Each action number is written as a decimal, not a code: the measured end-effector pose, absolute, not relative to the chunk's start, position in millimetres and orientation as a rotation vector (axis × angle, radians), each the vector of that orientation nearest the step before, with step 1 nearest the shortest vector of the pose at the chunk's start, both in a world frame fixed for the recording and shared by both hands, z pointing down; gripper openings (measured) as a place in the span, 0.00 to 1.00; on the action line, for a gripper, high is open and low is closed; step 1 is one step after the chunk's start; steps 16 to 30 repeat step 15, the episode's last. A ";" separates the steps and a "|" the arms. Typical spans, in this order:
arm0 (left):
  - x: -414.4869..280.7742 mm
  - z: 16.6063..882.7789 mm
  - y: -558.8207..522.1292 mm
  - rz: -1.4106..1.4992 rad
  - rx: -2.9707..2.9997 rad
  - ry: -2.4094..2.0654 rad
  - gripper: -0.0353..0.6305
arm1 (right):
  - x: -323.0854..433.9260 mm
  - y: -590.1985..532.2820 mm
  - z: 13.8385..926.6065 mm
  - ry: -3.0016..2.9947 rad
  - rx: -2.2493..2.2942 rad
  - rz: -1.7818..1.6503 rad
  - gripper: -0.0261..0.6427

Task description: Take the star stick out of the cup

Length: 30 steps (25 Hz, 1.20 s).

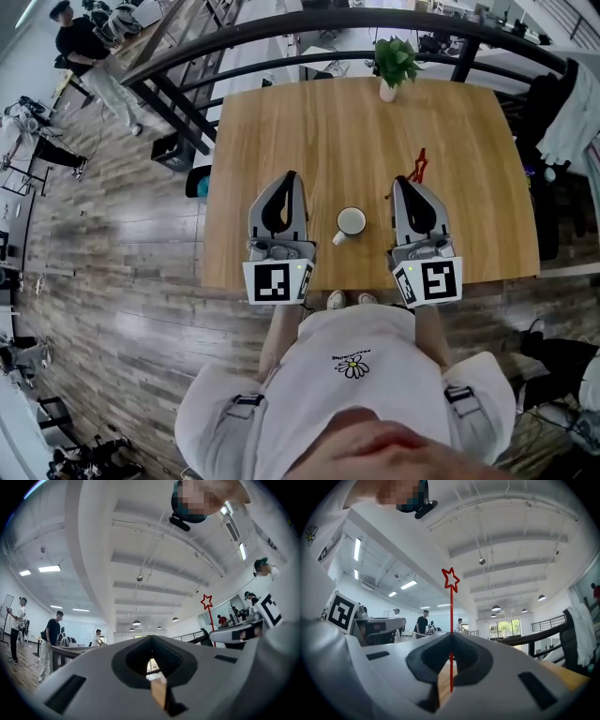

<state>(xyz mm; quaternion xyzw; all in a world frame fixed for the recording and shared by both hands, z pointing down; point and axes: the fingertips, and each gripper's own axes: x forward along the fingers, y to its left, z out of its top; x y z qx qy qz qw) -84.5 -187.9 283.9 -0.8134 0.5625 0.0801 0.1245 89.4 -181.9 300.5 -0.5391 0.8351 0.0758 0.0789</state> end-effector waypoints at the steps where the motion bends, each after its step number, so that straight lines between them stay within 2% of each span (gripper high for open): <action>1: -84.7 284.2 -187.6 0.234 -2.370 1.640 0.08 | 89.6 -181.8 299.9 2.499 -1.614 0.229 0.06; 30: -84.8 289.3 -183.4 0.240 -2.374 1.663 0.08 | 92.4 -179.0 298.3 2.515 -1.607 0.253 0.05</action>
